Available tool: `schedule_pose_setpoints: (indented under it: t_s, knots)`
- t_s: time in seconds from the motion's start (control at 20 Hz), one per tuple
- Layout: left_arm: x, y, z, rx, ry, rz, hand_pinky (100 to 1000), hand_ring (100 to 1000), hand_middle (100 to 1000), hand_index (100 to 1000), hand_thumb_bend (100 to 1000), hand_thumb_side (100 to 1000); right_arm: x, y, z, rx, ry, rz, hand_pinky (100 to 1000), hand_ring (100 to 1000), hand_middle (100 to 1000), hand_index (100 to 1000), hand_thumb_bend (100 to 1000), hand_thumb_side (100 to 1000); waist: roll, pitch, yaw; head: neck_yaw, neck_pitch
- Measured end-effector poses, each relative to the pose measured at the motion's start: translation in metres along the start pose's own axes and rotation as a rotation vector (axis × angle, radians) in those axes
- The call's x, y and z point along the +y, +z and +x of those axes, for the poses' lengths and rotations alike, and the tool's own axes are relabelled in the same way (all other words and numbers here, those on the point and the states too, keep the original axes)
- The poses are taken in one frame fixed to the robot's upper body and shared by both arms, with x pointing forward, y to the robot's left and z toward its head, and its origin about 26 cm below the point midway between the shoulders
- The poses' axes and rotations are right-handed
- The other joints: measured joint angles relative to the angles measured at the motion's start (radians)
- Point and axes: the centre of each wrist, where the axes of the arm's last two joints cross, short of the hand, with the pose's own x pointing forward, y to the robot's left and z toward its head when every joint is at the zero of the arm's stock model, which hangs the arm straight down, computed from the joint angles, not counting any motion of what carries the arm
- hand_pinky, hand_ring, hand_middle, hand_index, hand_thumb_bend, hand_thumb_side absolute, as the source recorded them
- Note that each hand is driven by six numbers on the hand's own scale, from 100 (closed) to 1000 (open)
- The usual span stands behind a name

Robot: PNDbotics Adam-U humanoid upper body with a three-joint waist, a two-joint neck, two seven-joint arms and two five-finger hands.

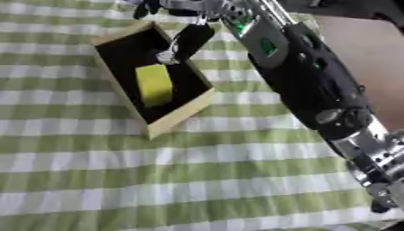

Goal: Pick up objects on the table and place them in the box.

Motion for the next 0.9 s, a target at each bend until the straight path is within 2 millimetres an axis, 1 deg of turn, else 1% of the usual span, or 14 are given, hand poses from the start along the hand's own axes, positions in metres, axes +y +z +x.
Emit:
schedule_pose_setpoints:
  t_s: [0.15,0.25,0.3,0.35,0.45,0.65,0.75,0.8,0.85,0.9]
  knots:
    - [0.0,0.0,0.0,0.0,0.0,0.0,643,710,633,776,811,1000,-0.003,0.005,0.0,0.0,-0.019,-0.052,915,888,849,912,231,520,0.0,0.0,0.0,0.002,0.001]
    - [0.0,0.0,0.0,0.0,0.0,0.001,643,710,633,776,809,1000,-0.01,0.011,0.003,-0.011,-0.031,-0.115,911,883,840,904,203,512,0.0,0.0,-0.003,0.006,0.001]
    - [0.0,0.0,0.0,-0.001,0.0,0.002,643,710,634,776,808,1000,-0.013,0.014,0.004,-0.017,-0.039,-0.149,902,872,826,889,173,502,0.001,0.0,-0.005,0.009,0.001]
    - [0.0,0.0,0.0,-0.001,0.0,0.003,643,710,634,776,808,1000,-0.016,0.019,0.006,-0.02,-0.046,-0.187,901,871,825,888,171,503,0.002,0.0,-0.006,0.01,0.001]
    - [0.0,0.0,0.0,-0.001,0.0,0.007,642,710,633,776,806,1000,-0.022,0.03,0.009,-0.022,-0.055,-0.266,887,850,805,857,119,525,0.006,0.0,-0.007,0.016,0.0]
    - [0.001,0.0,0.0,-0.002,-0.003,0.019,641,710,633,775,803,1000,-0.033,0.059,0.017,-0.017,-0.061,-0.444,882,838,798,832,100,567,0.014,0.003,-0.014,0.037,-0.002]
    - [0.002,-0.001,0.0,-0.004,-0.004,0.027,640,709,633,778,800,1000,-0.037,0.075,0.023,-0.013,-0.057,-0.538,876,829,790,820,100,616,0.019,0.008,-0.018,0.047,-0.009]
    - [0.002,-0.001,0.0,-0.005,-0.005,0.033,638,709,633,780,796,1000,-0.039,0.083,0.027,-0.01,-0.052,-0.589,872,819,779,809,100,696,0.022,0.013,-0.02,0.054,-0.014]
    - [0.002,-0.001,0.0,-0.007,-0.007,0.04,638,709,633,780,796,1000,-0.04,0.09,0.031,-0.008,-0.049,-0.643,872,818,779,808,100,706,0.024,0.016,-0.02,0.059,-0.02]
    - [0.003,-0.001,0.0,-0.01,-0.009,0.048,638,707,634,783,794,1000,-0.042,0.097,0.033,-0.005,-0.046,-0.7,871,818,778,805,100,773,0.027,0.02,-0.021,0.065,-0.027]
